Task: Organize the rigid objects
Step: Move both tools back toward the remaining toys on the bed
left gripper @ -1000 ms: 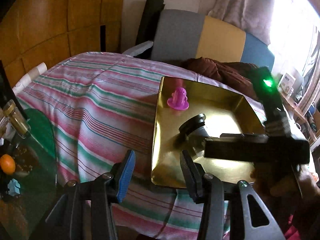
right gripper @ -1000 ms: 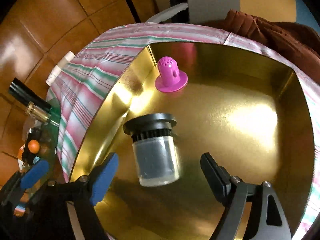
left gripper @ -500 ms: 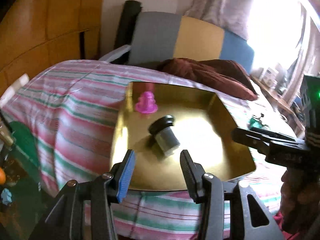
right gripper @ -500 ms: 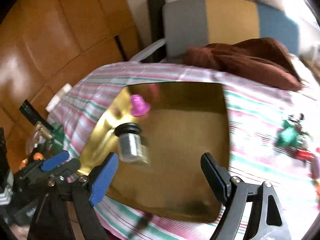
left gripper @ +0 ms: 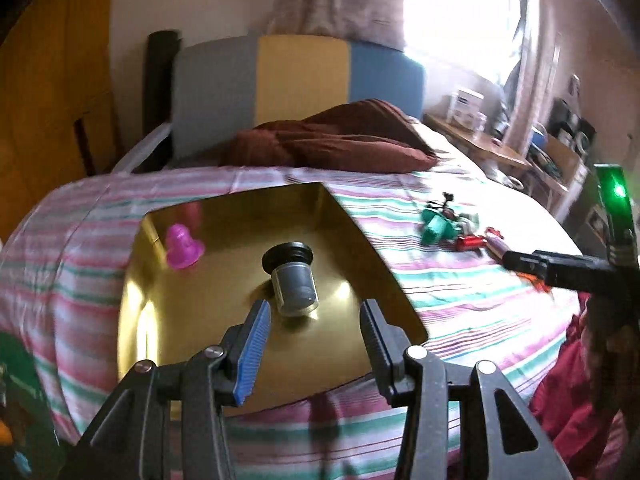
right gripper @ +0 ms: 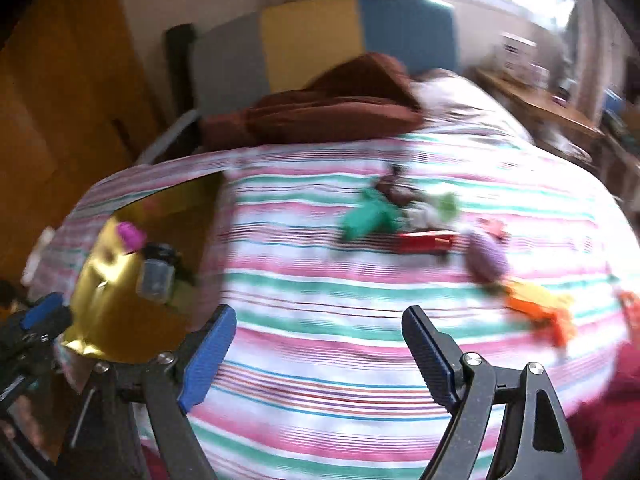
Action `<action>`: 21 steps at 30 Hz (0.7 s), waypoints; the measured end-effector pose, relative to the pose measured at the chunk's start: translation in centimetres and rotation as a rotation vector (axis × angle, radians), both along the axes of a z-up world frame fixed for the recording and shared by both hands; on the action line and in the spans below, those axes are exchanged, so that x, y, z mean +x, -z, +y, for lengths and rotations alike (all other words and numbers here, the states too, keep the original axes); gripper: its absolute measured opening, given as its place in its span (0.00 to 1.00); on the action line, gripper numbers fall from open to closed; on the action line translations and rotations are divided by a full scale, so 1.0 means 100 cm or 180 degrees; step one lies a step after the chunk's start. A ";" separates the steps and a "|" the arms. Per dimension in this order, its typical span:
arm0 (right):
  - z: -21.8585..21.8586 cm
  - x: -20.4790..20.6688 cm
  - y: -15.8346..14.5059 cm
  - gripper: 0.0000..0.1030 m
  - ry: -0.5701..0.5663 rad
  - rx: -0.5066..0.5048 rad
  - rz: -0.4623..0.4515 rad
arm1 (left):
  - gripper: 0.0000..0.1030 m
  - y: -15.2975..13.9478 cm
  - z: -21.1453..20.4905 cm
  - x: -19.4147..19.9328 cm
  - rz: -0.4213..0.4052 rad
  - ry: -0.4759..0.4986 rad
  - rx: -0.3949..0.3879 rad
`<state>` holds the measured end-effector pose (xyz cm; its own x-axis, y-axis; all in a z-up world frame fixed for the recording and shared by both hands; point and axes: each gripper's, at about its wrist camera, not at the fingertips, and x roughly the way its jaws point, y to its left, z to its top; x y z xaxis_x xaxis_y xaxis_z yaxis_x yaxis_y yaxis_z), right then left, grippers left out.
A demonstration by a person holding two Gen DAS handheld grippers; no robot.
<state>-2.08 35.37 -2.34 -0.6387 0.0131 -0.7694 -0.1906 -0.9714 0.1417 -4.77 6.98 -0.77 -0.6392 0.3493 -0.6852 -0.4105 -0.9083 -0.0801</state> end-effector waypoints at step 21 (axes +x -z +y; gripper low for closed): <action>0.164 0.047 0.017 0.84 0.1431 -0.0510 0.0231 | 0.45 0.004 0.096 -0.003 -0.0011 0.0451 -0.0259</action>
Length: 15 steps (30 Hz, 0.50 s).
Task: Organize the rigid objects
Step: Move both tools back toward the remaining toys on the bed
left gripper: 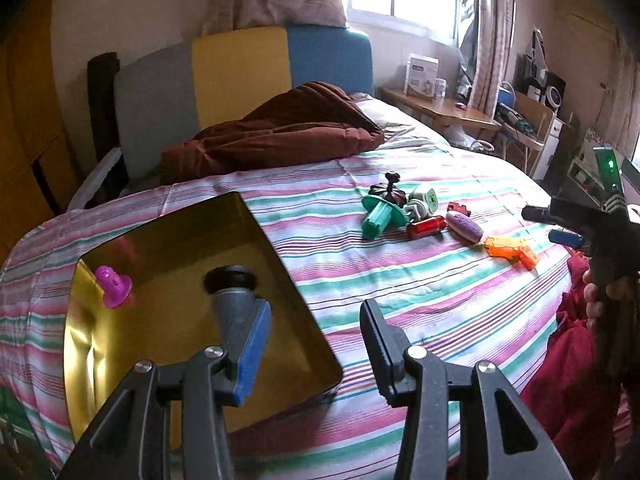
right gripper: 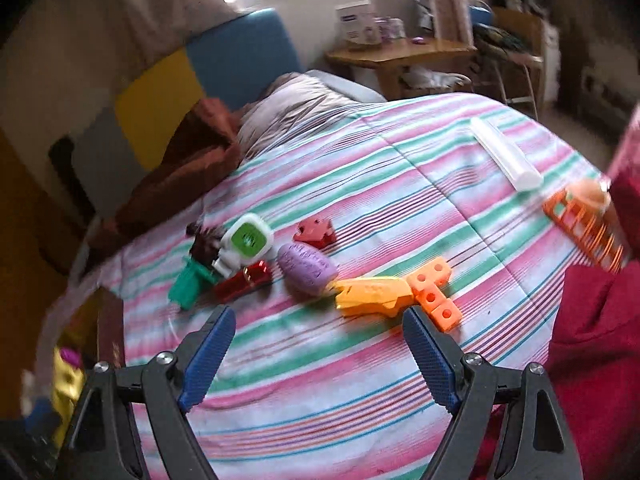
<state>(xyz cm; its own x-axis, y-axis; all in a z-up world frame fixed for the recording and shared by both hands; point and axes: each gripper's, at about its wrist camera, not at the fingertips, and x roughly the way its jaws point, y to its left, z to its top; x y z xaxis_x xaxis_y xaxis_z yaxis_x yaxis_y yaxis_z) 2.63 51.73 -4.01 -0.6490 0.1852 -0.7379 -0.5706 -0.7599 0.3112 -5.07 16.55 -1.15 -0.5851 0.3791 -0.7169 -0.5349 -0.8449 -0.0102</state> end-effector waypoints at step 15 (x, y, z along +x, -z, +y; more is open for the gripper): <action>0.016 0.010 0.005 0.87 0.0239 -0.0288 0.0296 | 0.45 0.012 0.046 -0.013 -0.0060 0.0208 -0.0133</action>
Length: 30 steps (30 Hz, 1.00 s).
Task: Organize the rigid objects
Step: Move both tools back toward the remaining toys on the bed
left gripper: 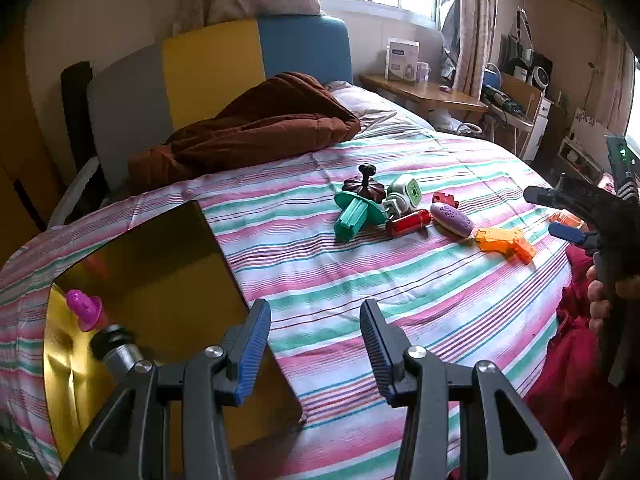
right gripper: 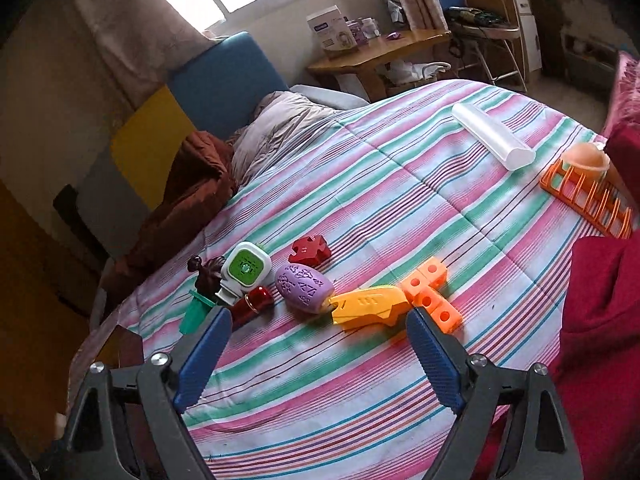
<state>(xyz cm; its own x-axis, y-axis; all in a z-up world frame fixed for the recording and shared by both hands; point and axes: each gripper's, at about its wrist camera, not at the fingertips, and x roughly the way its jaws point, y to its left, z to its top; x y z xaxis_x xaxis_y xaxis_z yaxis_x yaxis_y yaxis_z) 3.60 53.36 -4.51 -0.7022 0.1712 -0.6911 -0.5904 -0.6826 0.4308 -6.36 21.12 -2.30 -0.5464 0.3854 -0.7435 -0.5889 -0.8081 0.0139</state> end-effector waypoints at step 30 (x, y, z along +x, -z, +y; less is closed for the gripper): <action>0.009 0.012 0.001 0.89 0.0183 -0.0185 0.0209 | 0.42 0.029 0.087 -0.107 -0.0733 0.0324 -0.0050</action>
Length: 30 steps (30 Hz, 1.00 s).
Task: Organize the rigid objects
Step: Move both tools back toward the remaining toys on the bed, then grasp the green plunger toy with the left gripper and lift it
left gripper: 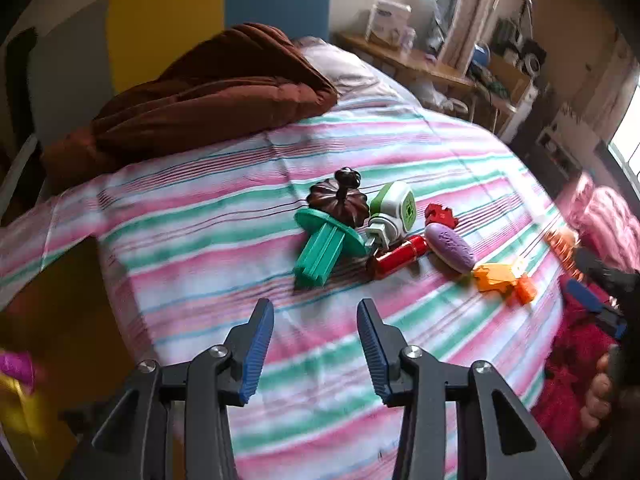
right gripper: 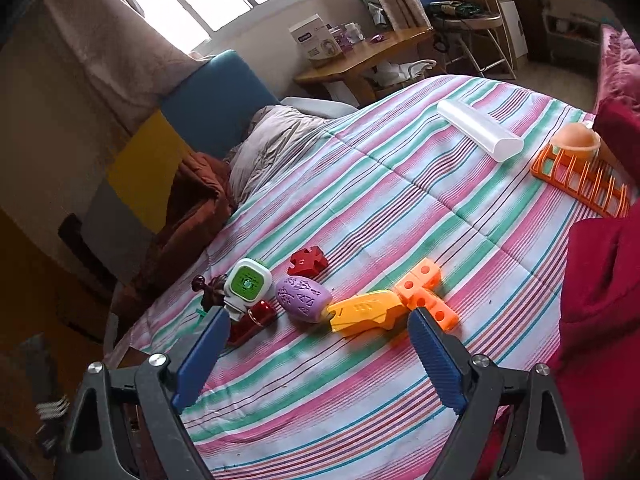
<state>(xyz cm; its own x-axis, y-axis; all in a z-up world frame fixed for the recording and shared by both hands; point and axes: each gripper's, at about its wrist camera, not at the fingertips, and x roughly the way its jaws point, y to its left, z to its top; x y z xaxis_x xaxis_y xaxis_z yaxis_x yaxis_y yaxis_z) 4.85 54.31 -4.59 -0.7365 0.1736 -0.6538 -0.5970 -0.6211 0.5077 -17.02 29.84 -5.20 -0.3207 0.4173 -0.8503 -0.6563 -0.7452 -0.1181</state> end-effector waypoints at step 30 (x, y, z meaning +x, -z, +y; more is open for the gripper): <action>0.008 0.007 0.003 0.89 0.0079 -0.0157 0.0108 | 0.29 0.037 0.043 0.005 0.0206 0.0208 -0.0146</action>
